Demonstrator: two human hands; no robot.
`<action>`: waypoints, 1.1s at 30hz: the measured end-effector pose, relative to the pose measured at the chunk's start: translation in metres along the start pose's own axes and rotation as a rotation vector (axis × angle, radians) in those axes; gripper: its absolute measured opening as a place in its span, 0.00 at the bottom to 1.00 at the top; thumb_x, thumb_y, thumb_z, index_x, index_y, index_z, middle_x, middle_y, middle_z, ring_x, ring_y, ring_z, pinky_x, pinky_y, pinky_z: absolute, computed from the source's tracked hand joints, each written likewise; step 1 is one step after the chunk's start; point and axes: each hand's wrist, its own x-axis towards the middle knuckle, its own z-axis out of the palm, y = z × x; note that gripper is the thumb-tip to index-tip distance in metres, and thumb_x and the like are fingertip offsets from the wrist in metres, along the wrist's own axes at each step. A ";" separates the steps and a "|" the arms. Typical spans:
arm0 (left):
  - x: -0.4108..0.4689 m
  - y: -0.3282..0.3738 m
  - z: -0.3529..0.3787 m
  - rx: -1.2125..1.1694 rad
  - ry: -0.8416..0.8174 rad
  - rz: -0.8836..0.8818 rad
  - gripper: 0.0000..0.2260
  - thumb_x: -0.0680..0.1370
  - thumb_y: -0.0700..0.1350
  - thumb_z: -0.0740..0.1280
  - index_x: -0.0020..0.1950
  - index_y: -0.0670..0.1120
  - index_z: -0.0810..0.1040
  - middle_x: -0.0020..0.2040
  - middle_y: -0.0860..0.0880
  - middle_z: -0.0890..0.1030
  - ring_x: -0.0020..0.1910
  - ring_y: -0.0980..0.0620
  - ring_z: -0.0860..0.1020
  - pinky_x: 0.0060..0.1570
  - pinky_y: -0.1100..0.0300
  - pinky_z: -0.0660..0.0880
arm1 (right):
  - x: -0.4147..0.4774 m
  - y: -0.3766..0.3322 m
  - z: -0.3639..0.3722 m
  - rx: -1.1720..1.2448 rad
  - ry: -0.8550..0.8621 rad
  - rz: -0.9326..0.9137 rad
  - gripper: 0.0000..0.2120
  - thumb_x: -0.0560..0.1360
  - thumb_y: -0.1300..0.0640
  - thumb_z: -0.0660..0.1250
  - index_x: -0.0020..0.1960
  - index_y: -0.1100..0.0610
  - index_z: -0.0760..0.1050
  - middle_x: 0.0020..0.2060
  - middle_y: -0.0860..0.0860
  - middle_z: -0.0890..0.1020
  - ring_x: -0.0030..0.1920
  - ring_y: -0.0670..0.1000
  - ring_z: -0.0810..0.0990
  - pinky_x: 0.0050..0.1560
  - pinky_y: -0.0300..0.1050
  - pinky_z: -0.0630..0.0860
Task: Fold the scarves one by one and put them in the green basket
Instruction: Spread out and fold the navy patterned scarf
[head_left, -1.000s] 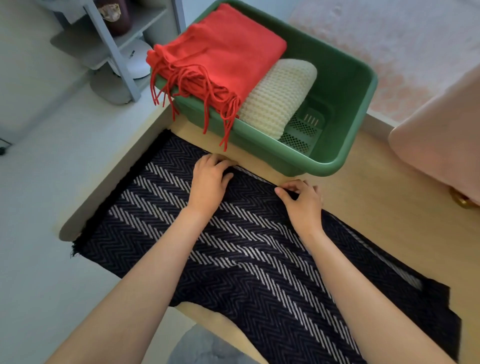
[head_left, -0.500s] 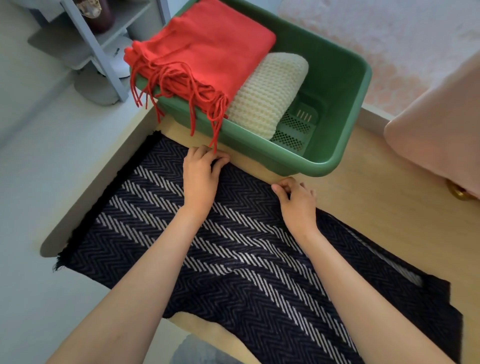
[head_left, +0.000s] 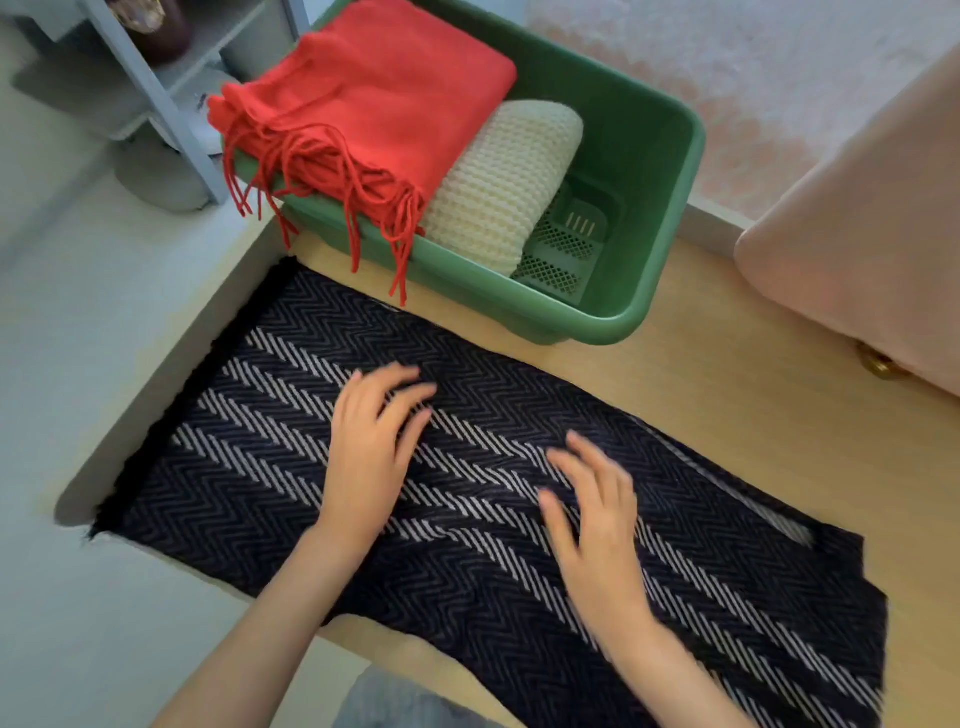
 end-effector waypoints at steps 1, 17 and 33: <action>-0.019 -0.002 -0.003 0.021 -0.069 0.020 0.13 0.81 0.47 0.61 0.63 0.45 0.78 0.65 0.47 0.75 0.68 0.48 0.69 0.71 0.45 0.62 | -0.026 0.000 -0.001 -0.024 -0.040 -0.028 0.20 0.80 0.45 0.56 0.69 0.50 0.68 0.70 0.44 0.66 0.70 0.46 0.63 0.71 0.40 0.57; -0.073 -0.036 -0.014 0.432 -0.402 0.116 0.24 0.83 0.55 0.45 0.78 0.47 0.58 0.78 0.47 0.58 0.77 0.48 0.54 0.75 0.47 0.52 | -0.109 0.065 -0.051 -0.415 -0.655 -0.247 0.31 0.79 0.34 0.46 0.78 0.44 0.43 0.78 0.44 0.44 0.77 0.47 0.42 0.73 0.45 0.44; -0.080 0.077 0.052 0.316 -0.443 0.145 0.24 0.82 0.52 0.48 0.77 0.45 0.59 0.78 0.46 0.58 0.77 0.48 0.54 0.72 0.47 0.52 | -0.026 0.110 -0.090 -0.009 0.064 0.396 0.15 0.79 0.58 0.63 0.65 0.55 0.73 0.60 0.50 0.76 0.64 0.50 0.69 0.65 0.44 0.64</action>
